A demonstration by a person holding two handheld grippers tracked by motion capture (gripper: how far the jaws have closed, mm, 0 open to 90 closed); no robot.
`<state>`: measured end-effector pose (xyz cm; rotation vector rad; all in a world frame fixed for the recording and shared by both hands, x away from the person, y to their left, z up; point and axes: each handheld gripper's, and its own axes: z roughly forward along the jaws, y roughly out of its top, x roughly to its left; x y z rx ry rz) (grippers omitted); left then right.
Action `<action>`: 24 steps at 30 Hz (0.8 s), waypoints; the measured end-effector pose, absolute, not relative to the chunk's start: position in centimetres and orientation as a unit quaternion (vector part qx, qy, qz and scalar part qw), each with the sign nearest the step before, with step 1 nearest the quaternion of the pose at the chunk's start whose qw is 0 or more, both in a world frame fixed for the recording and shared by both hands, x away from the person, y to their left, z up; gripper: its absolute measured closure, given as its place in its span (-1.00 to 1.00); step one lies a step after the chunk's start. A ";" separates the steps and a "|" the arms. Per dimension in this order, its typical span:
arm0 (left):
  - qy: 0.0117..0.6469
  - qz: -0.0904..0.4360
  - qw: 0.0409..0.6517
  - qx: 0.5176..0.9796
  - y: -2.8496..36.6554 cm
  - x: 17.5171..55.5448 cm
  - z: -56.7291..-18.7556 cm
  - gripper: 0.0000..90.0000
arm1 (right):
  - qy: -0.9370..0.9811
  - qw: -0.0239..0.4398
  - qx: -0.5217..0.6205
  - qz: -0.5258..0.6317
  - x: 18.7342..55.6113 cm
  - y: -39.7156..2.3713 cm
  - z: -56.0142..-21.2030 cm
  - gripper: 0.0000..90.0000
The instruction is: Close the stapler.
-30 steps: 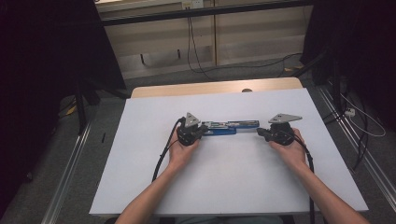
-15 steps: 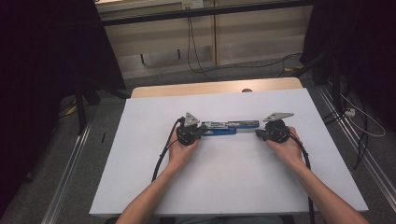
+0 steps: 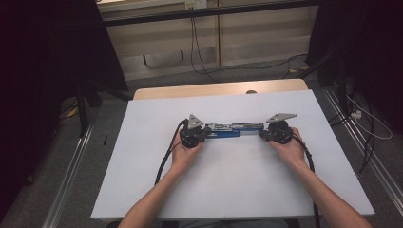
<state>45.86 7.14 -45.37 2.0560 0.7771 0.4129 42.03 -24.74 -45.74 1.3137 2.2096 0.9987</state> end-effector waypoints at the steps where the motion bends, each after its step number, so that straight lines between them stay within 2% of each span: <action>1: 0.313 0.166 0.438 0.826 7.1 45.9 -45.4 1.00 | 0.786 0.191 0.468 0.356 42.0 -24.7 -45.7 1.00; 24: 0.313 0.166 0.438 0.826 7.1 45.9 -45.4 1.00 | 0.786 0.194 0.460 0.364 42.1 -24.4 -45.9 1.00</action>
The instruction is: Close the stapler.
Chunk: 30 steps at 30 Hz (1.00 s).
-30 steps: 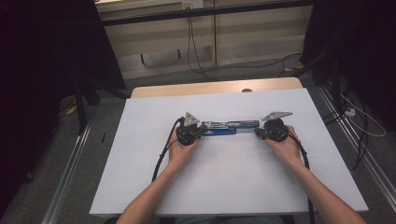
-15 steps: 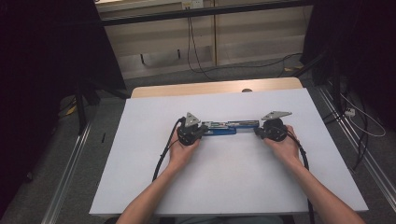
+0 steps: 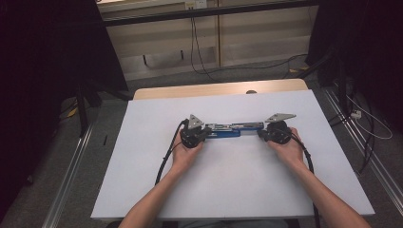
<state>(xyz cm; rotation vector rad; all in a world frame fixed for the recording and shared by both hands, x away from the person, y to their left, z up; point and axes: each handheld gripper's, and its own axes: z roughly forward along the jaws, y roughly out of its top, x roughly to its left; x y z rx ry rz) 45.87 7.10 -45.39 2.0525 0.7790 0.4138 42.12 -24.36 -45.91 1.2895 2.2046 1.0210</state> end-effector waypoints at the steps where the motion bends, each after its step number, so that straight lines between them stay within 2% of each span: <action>1: 0.313 0.166 0.438 0.826 7.1 45.9 -45.4 1.00 | 0.786 0.194 0.459 0.365 42.1 -24.3 -45.9 1.00; 30: 0.311 0.173 0.434 0.828 7.0 45.8 -45.4 1.00 | 0.778 0.206 0.446 0.392 42.0 -24.0 -45.5 1.00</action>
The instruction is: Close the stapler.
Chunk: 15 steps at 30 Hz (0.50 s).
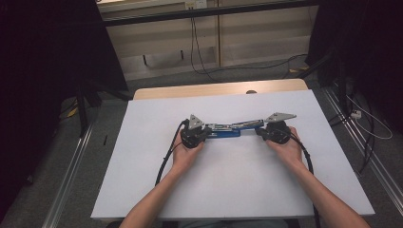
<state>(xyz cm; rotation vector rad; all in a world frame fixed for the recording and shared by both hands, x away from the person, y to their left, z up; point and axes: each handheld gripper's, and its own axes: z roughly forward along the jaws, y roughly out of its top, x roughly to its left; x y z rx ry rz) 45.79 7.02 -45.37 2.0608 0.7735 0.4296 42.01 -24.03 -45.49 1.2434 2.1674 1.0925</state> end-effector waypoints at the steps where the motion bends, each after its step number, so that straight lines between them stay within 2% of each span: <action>1: 0.311 0.173 0.435 0.828 7.0 45.8 -45.4 1.00 | 0.777 0.206 0.446 0.393 42.0 -24.0 -45.5 1.00; 15: 0.308 0.169 0.435 0.829 6.9 45.6 -45.4 1.00 | 0.769 0.213 0.433 0.419 41.8 -23.8 -45.2 1.00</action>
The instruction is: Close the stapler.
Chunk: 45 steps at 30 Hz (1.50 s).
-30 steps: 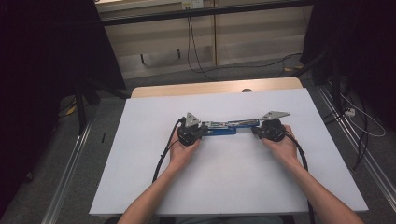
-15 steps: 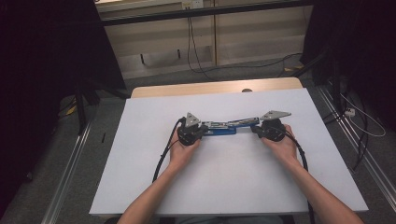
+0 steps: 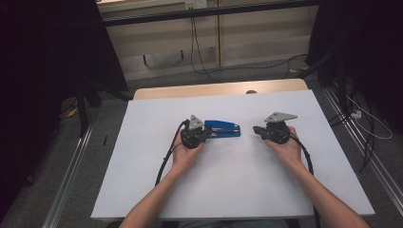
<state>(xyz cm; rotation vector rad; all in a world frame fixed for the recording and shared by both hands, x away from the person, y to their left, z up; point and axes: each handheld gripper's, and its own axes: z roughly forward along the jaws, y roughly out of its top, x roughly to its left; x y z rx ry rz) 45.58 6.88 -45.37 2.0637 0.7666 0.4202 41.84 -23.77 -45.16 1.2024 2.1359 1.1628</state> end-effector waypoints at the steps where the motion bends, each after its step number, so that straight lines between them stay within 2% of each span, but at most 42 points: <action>1: 0.308 0.168 0.435 0.829 6.9 45.6 -45.4 1.00 | 0.769 0.213 0.433 0.420 41.8 -23.8 -45.1 1.00; 10: 0.311 0.161 0.439 0.828 7.1 45.6 -45.3 0.96 | 0.762 0.211 0.428 0.437 41.6 -24.0 -44.8 0.94; 19: 0.311 0.143 0.440 0.830 7.7 45.2 -45.1 0.84 | 0.755 0.203 0.430 0.451 41.3 -24.3 -44.4 0.68; 21: 0.312 0.139 0.443 0.829 7.8 45.0 -45.1 0.80 | 0.753 0.201 0.434 0.452 41.2 -24.3 -44.4 0.56; 23: 0.315 0.137 0.447 0.826 8.0 44.8 -45.0 0.75 | 0.750 0.199 0.441 0.451 41.2 -24.2 -44.4 0.33; 29: 0.322 0.131 0.459 0.817 8.7 44.8 -44.6 0.55 | 0.744 0.202 0.446 0.454 41.2 -24.1 -44.4 -0.01; 35: 0.330 0.157 0.457 0.811 9.1 44.6 -44.4 0.09 | 0.740 0.202 0.446 0.461 41.1 -24.2 -44.2 -0.25; 39: 0.346 0.172 0.454 0.803 9.3 44.6 -44.4 -0.33 | 0.737 0.200 0.451 0.461 41.0 -24.1 -44.3 -0.54; 41: 0.344 0.177 0.454 0.803 9.5 44.6 -44.2 -0.45 | 0.733 0.197 0.457 0.463 41.0 -24.1 -44.3 -0.68; 45: 0.349 0.193 0.462 0.792 9.6 44.6 -43.7 -0.75 | 0.727 0.194 0.465 0.467 41.0 -24.1 -44.2 -0.80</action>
